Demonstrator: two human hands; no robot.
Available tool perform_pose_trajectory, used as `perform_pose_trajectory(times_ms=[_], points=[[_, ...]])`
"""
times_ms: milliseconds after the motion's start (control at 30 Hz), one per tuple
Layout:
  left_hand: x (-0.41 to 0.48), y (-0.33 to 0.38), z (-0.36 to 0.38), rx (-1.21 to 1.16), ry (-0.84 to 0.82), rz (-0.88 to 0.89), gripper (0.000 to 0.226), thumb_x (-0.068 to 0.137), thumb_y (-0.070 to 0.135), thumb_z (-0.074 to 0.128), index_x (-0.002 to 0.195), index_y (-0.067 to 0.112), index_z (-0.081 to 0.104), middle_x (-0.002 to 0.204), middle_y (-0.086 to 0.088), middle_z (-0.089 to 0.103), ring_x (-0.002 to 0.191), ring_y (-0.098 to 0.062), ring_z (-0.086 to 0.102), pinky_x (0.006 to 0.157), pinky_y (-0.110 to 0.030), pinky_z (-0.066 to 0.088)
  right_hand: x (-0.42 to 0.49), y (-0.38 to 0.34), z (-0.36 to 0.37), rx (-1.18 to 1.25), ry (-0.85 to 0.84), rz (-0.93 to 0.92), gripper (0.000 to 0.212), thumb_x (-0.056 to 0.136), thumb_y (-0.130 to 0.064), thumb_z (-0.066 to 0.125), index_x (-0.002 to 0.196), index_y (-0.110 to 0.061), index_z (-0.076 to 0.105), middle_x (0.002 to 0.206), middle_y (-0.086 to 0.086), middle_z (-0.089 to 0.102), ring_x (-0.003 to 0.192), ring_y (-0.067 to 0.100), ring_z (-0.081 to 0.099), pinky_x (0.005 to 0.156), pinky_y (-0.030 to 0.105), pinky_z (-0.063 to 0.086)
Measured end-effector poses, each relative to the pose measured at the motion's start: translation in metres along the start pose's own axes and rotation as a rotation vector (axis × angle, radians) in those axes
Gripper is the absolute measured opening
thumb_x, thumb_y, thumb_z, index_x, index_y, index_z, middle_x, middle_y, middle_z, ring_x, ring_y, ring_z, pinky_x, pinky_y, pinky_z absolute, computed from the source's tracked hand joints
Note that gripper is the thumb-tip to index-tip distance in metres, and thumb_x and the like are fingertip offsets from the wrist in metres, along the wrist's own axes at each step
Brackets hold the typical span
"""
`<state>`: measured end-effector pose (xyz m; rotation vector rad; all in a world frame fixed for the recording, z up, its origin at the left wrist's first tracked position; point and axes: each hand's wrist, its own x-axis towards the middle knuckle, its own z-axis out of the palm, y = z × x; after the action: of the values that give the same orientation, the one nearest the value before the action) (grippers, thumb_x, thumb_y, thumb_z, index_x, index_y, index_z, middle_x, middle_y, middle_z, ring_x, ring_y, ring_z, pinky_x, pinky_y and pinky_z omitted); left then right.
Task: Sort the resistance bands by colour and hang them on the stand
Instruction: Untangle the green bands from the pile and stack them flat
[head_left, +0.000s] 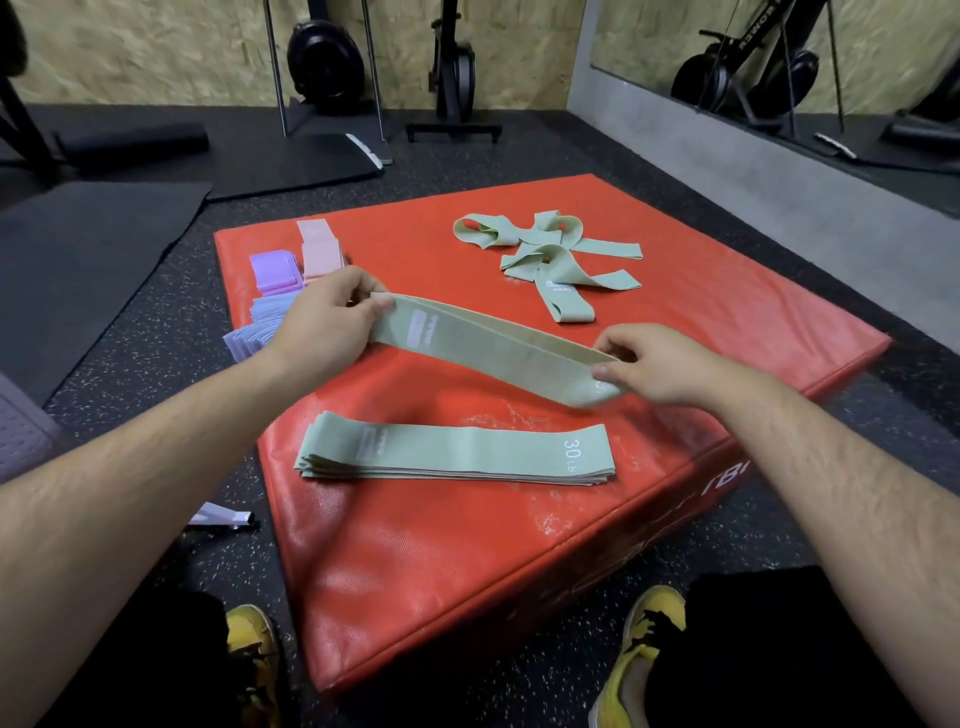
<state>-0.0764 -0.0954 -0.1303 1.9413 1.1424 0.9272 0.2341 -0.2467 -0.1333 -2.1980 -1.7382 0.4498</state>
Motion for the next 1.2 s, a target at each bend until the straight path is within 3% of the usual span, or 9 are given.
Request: perform_pose_trajectory(times_ms=[133, 233, 333, 533, 733, 833, 933, 1100, 1200], points=[[-0.013, 0.003, -0.012, -0.066, 0.016, -0.05, 0.015, 0.098, 0.018, 0.059, 0.083, 0.018, 0.059, 0.077, -0.011, 0.059, 0.058, -0.023, 0.058, 0.059, -0.031, 0.049, -0.013, -0.001, -0.001, 0.382, -0.012, 0.028, 0.006, 0.096, -0.011, 0.063, 0.098, -0.015, 0.068, 0.08, -0.002, 0.065, 0.074, 0.012, 0.058, 0.072, 0.032, 0.052], [-0.022, 0.001, -0.02, -0.117, -0.003, -0.102, 0.011, 0.098, 0.016, 0.058, 0.092, 0.008, 0.06, 0.074, -0.017, 0.062, 0.058, -0.024, 0.058, 0.061, -0.036, 0.052, -0.021, -0.009, -0.003, 0.571, -0.008, 0.053, 0.008, 0.1, -0.013, 0.058, 0.106, -0.015, 0.063, 0.071, 0.0, 0.061, 0.065, 0.012, 0.057, 0.063, 0.033, 0.054], [-0.031, -0.001, -0.023, -0.154, -0.009, -0.139, 0.011, 0.099, 0.015, 0.058, 0.093, 0.006, 0.061, 0.068, -0.016, 0.063, 0.062, -0.026, 0.058, 0.071, -0.051, 0.053, -0.023, -0.019, -0.001, 0.567, 0.059, 0.06, 0.011, 0.104, -0.025, 0.052, 0.107, -0.02, 0.061, 0.084, 0.006, 0.062, 0.07, 0.014, 0.054, 0.059, 0.03, 0.047], [-0.043, -0.004, -0.033, -0.165, -0.008, -0.162, 0.015, 0.1, 0.012, 0.056, 0.093, 0.0, 0.06, 0.067, -0.013, 0.061, 0.062, -0.026, 0.059, 0.067, -0.041, 0.052, -0.028, -0.031, 0.004, 0.578, 0.059, 0.015, 0.024, 0.1, -0.038, 0.059, 0.107, -0.016, 0.066, 0.083, 0.009, 0.051, 0.067, 0.014, 0.043, 0.05, 0.019, 0.036], [-0.05, -0.012, -0.043, -0.174, -0.03, -0.183, 0.017, 0.099, 0.012, 0.058, 0.082, 0.009, 0.06, 0.066, -0.012, 0.059, 0.052, -0.021, 0.053, 0.055, -0.032, 0.049, -0.039, -0.037, -0.003, 0.783, -0.02, 0.041, 0.032, 0.091, -0.038, 0.065, 0.112, -0.013, 0.068, 0.109, 0.014, 0.062, 0.087, 0.021, 0.052, 0.068, 0.025, 0.046], [-0.054, -0.015, -0.045, -0.18, -0.036, -0.19, 0.02, 0.099, 0.01, 0.058, 0.079, 0.009, 0.06, 0.066, -0.01, 0.057, 0.054, -0.022, 0.052, 0.053, -0.031, 0.049, -0.044, -0.036, -0.006, 0.824, -0.118, 0.06, 0.039, 0.078, -0.033, 0.075, 0.109, -0.009, 0.069, 0.098, 0.014, 0.063, 0.088, 0.023, 0.057, 0.079, 0.033, 0.05], [-0.056, -0.017, -0.047, -0.186, -0.048, -0.198, 0.021, 0.099, 0.011, 0.057, 0.078, 0.01, 0.058, 0.069, -0.012, 0.056, 0.058, -0.024, 0.052, 0.053, -0.031, 0.048, -0.048, -0.035, -0.008, 0.827, -0.217, 0.083, 0.035, 0.074, -0.021, 0.077, 0.104, -0.005, 0.069, 0.084, 0.007, 0.068, 0.08, 0.016, 0.064, 0.072, 0.024, 0.056], [-0.058, -0.024, -0.048, -0.102, -0.044, -0.209, 0.016, 0.098, 0.013, 0.06, 0.083, 0.008, 0.062, 0.075, -0.011, 0.061, 0.062, -0.025, 0.056, 0.064, -0.037, 0.052, -0.048, -0.031, -0.006, 0.778, -0.182, 0.12, 0.018, 0.086, -0.011, 0.073, 0.099, -0.002, 0.065, 0.082, 0.01, 0.071, 0.075, 0.019, 0.069, 0.068, 0.027, 0.06], [-0.062, -0.024, -0.045, 0.047, -0.051, -0.191, 0.015, 0.097, 0.016, 0.06, 0.085, 0.01, 0.064, 0.07, -0.006, 0.063, 0.052, -0.018, 0.054, 0.06, -0.029, 0.05, -0.049, -0.028, -0.003, 0.61, -0.179, 0.148, 0.016, 0.09, -0.007, 0.071, 0.103, 0.0, 0.063, 0.074, 0.009, 0.07, 0.065, 0.021, 0.066, 0.06, 0.026, 0.059]])
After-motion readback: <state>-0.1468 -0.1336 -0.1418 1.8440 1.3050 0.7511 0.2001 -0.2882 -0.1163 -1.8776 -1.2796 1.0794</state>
